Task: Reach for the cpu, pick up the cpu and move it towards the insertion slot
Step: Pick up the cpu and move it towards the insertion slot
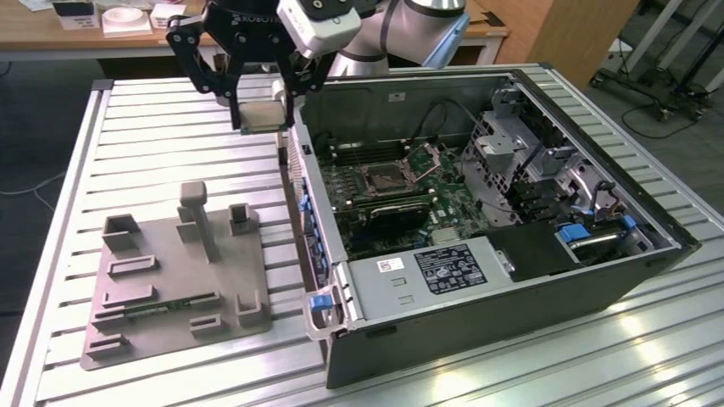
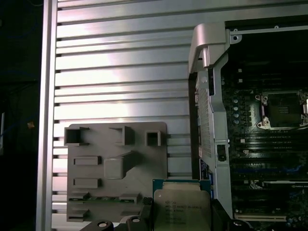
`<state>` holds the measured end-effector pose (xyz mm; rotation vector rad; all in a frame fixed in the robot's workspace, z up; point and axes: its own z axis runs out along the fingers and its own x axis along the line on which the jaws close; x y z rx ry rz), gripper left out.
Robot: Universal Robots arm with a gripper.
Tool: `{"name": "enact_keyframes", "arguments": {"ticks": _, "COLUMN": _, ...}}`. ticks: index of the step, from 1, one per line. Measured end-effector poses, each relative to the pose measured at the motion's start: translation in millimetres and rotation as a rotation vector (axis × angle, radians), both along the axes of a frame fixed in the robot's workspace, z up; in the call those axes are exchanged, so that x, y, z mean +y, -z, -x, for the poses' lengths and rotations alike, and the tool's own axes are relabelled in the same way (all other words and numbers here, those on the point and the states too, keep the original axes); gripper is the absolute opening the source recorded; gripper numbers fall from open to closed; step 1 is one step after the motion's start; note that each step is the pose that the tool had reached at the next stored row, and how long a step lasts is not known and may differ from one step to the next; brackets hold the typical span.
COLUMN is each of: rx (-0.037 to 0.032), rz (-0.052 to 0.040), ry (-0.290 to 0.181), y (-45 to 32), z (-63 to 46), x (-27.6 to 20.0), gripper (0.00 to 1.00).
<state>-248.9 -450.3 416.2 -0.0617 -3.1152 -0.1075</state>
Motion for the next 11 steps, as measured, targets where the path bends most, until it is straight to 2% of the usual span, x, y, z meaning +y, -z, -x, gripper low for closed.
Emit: {"name": "enact_keyframes", "arguments": {"ticks": 11, "rx": 0.0, "rz": 0.0, "ry": 0.0, "y": 0.0, "z": -2.3, "x": 0.0, "gripper": 0.54}}
